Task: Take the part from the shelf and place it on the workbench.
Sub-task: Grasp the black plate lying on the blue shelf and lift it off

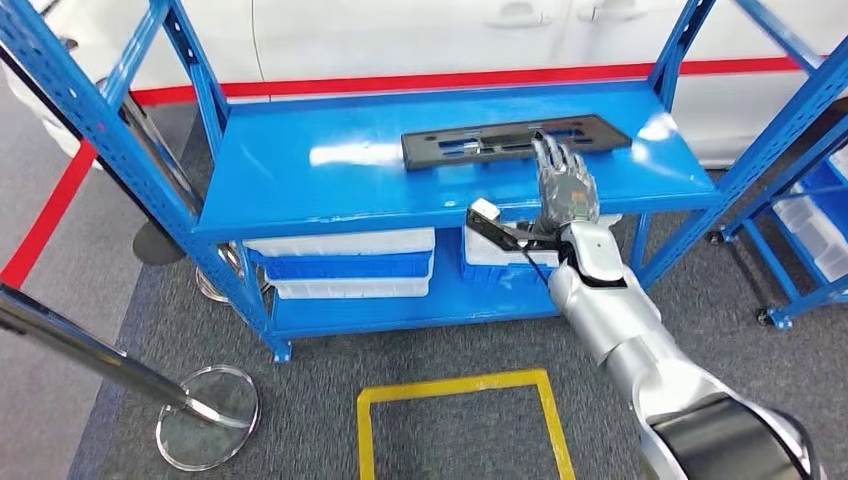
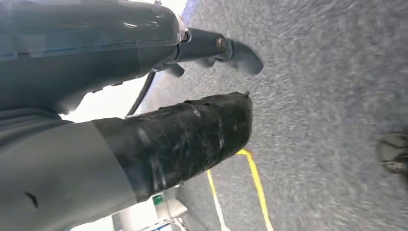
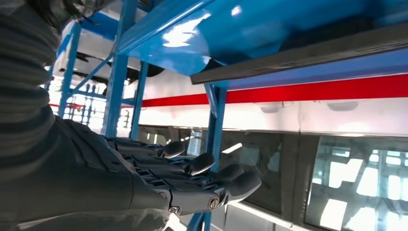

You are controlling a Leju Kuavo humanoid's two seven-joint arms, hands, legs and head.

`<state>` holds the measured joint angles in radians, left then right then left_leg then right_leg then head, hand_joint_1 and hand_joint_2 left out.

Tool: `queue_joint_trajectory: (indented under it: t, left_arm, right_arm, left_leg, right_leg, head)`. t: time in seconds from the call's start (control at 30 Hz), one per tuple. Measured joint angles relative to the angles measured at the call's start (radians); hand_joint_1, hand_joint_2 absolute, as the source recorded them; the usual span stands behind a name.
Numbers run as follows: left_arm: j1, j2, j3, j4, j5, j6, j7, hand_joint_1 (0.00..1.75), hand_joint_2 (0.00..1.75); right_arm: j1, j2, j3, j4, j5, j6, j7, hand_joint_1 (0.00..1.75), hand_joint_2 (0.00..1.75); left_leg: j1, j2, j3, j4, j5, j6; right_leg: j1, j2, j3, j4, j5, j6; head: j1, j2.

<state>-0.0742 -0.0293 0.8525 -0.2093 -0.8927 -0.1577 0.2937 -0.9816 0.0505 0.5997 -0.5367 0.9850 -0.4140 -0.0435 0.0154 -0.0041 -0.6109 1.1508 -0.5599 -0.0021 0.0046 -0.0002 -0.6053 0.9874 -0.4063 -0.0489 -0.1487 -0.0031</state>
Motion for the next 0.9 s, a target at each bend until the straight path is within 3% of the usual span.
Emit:
queue_joint_trajectory:
  t: [0.07, 0.1, 0.13, 0.2, 0.23, 0.27, 0.4, 0.47, 0.53, 0.57, 0.6, 0.63, 0.67, 0.73, 0.8, 0.9]
  left_arm:
    - [-0.001, 0.001, 0.001, 0.0, 0.0, 0.0, 0.0, 0.0, 0.0]
    - [0.0, 0.002, 0.001, 0.0, 0.001, 0.0, 0.0, 0.0, 0.0]
    - [0.001, 0.003, 0.002, 0.0, 0.001, 0.0, 0.0, 0.0, 0.0]
    - [0.003, 0.003, 0.004, 0.0, 0.001, 0.0, 0.0, 0.0, 0.0]
    - [0.003, 0.003, 0.004, 0.001, 0.001, 0.0, 0.0, 0.0, 0.0]
    - [0.002, 0.003, 0.005, 0.001, 0.001, 0.0, 0.0, 0.0, 0.0]
    - [-0.003, 0.004, 0.007, 0.002, 0.001, 0.0, 0.003, 0.0, 0.0]
    - [-0.002, 0.003, 0.008, 0.002, 0.002, 0.001, 0.005, 0.0, 0.0]
    - [-0.002, 0.003, 0.009, 0.002, 0.002, 0.001, 0.006, 0.0, 0.0]
    - [-0.003, 0.004, 0.011, 0.002, 0.002, 0.001, 0.006, 0.0, 0.0]
    - [-0.003, 0.004, 0.014, 0.002, 0.002, 0.001, 0.006, 0.0, 0.0]
    - [-0.004, 0.004, 0.017, 0.002, 0.002, 0.0, 0.007, 0.0, 0.0]
    - [-0.003, 0.004, 0.019, 0.002, 0.002, 0.0, 0.007, 0.0, 0.0]
    - [-0.003, 0.003, 0.022, 0.002, 0.001, -0.002, 0.008, 0.0, 0.0]
    - [-0.004, 0.002, 0.023, 0.002, 0.001, -0.002, 0.008, 0.0, 0.0]
    - [-0.008, 0.002, 0.023, 0.002, 0.001, -0.003, 0.008, 0.0, 0.0]
  right_arm:
    - [0.007, 0.0, -0.001, 0.005, 0.0, 0.001, -0.001, 0.0, 1.75]
    - [0.013, 0.0, -0.001, 0.008, 0.001, 0.001, -0.001, 0.0, 1.75]
    - [0.017, 0.0, -0.001, 0.01, 0.002, 0.001, -0.001, 0.0, 1.75]
    - [0.022, 0.0, -0.001, 0.014, 0.003, 0.001, -0.001, 0.0, 1.75]
    - [0.022, 0.0, -0.001, 0.015, 0.003, 0.001, -0.001, 0.0, 1.75]
    - [0.022, 0.001, -0.001, 0.015, 0.004, 0.001, -0.001, 0.0, 1.75]
    - [0.025, 0.003, -0.001, 0.017, 0.007, 0.001, -0.001, 0.0, 1.75]
    - [0.023, 0.004, -0.002, 0.018, 0.008, 0.001, -0.001, 0.0, 1.75]
    - [0.025, 0.004, -0.002, 0.021, 0.009, 0.001, -0.001, 0.0, 1.75]
    - [0.028, 0.004, -0.002, 0.023, 0.009, 0.001, -0.001, 0.0, 1.75]
    - [0.031, 0.004, -0.002, 0.026, 0.01, 0.001, -0.002, 0.0, 1.75]
    - [0.033, 0.004, -0.002, 0.028, 0.011, 0.001, -0.002, 0.0, 1.75]
    - [0.034, 0.004, -0.002, 0.03, 0.011, 0.001, -0.003, 0.0, 1.75]
    - [0.032, 0.004, -0.003, 0.032, 0.013, 0.0, -0.005, 0.0, 1.75]
    - [0.029, 0.004, -0.004, 0.035, 0.014, 0.0, -0.01, 0.0, 1.75]
    - [0.031, 0.006, -0.004, 0.038, 0.017, -0.001, -0.015, 0.0, 1.75]
  left_leg:
    - [0.003, 0.0, -0.076, 0.114, -0.025, -0.008]
    - [0.004, 0.0, -0.097, 0.131, -0.012, -0.012]
    - [0.006, 0.001, -0.097, 0.107, 0.024, -0.016]
    - [0.008, 0.001, -0.062, -0.009, 0.11, -0.02]
    - [0.007, 0.001, -0.042, -0.061, 0.135, -0.02]
    - [0.005, 0.001, -0.03, -0.091, 0.141, -0.015]
    - [0.003, -0.002, -0.015, -0.114, 0.122, 0.013]
    - [0.006, -0.001, 0.001, -0.122, 0.116, 0.026]
    - [0.006, -0.001, 0.012, -0.124, 0.106, 0.035]
    - [0.006, -0.002, 0.018, -0.124, 0.101, 0.037]
    - [0.006, -0.003, 0.025, -0.124, 0.095, 0.037]
    - [0.006, -0.004, 0.035, -0.124, 0.088, 0.037]
    - [0.006, -0.005, 0.046, -0.124, 0.08, 0.034]
    - [0.005, -0.006, 0.065, -0.124, 0.064, 0.027]
    - [0.003, -0.006, 0.071, -0.126, 0.054, 0.017]
    - [0.003, -0.004, 0.076, -0.129, 0.045, 0.003]
  right_leg:
    - [0.0, 0.0, 0.012, 0.003, -0.012, -0.001]
    - [-0.001, 0.001, 0.019, 0.006, -0.021, 0.0]
    - [-0.003, 0.002, 0.027, 0.011, -0.03, 0.003]
    - [-0.007, 0.004, 0.041, 0.025, -0.053, 0.012]
    - [-0.006, 0.005, 0.042, 0.034, -0.063, 0.018]
    - [-0.005, 0.005, 0.04, 0.04, -0.07, 0.023]
    - [-0.002, 0.006, 0.03, 0.051, -0.083, 0.037]
    - [-0.006, 0.005, -0.001, 0.116, -0.111, 0.047]
    - [-0.01, 0.004, -0.077, 0.246, -0.148, 0.054]
    - [-0.012, 0.004, -0.117, 0.302, -0.156, 0.057]
    - [-0.013, 0.004, -0.145, 0.329, -0.147, 0.057]
    - [-0.014, 0.004, -0.154, 0.318, -0.118, 0.056]
    - [-0.015, 0.004, -0.143, 0.268, -0.072, 0.053]
    - [-0.01, 0.004, -0.095, 0.138, 0.007, 0.044]
    - [-0.002, 0.004, -0.061, 0.068, 0.018, 0.036]
    - [-0.003, 0.006, -0.045, 0.046, 0.0, 0.027]
  head:
    - [0.0, 0.0]
    - [0.0, 0.0]
    - [0.0, 0.0]
    - [0.0, 0.0]
    - [0.0, 0.0]
    - [0.0, 0.0]
    - [0.0, 0.0]
    - [0.0, 0.0]
    - [0.0, 0.0]
    - [0.0, 0.0]
    - [0.0, 0.0]
    - [0.0, 0.0]
    - [0.0, 0.0]
    - [0.0, 0.0]
    - [0.0, 0.0]
    - [0.0, 0.0]
